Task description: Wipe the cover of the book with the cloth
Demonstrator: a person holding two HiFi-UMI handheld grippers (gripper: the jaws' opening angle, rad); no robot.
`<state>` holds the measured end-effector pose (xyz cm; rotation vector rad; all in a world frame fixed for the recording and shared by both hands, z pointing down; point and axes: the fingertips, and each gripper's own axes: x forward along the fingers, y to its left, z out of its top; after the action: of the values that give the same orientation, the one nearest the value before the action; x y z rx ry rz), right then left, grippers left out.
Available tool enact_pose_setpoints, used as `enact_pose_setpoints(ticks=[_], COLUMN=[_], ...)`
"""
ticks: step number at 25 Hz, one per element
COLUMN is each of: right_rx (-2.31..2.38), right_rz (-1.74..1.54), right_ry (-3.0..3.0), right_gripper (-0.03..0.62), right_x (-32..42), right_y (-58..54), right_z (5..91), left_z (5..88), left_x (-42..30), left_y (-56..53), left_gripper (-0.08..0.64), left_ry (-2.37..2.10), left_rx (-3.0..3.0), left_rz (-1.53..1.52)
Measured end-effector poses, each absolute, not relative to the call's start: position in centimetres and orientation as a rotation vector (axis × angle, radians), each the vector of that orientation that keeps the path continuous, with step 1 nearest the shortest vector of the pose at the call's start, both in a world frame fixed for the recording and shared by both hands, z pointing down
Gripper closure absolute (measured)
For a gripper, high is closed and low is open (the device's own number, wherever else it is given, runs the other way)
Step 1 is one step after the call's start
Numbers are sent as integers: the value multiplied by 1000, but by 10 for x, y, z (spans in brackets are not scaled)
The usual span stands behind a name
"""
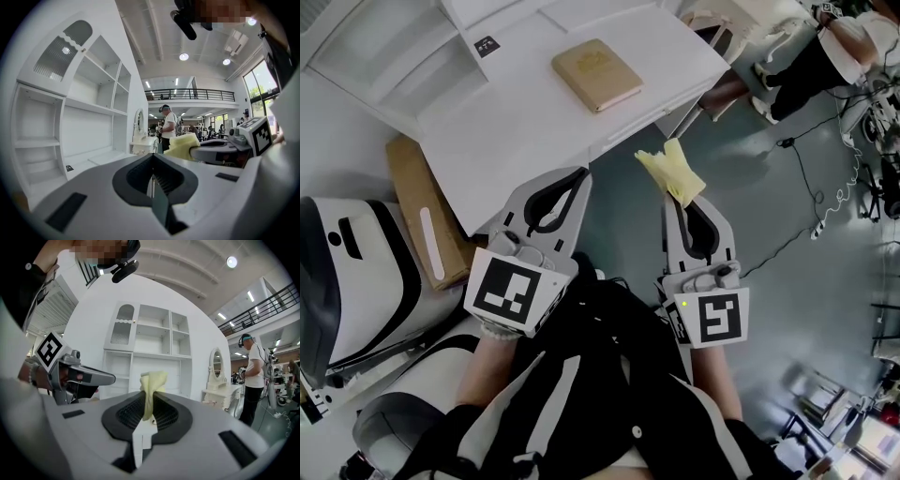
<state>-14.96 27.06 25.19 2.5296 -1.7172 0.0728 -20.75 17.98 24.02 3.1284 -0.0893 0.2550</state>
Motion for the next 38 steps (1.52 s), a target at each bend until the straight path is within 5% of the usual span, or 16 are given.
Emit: enact_pose_setpoints(ticks=[18, 38], right_rx=[2638, 2540], right_rz=[90, 88], right_ry=[-1591, -1706], right_gripper=[554, 554], right_x=[-68, 99], right_y=[277, 149], right_z=[262, 248], left_z=[232, 232], left_x=[-112, 51], left_y=[192, 69], left_gripper=[560, 559], left_ry=[129, 8], left_rx=[3113, 3084], left_rz=[217, 221])
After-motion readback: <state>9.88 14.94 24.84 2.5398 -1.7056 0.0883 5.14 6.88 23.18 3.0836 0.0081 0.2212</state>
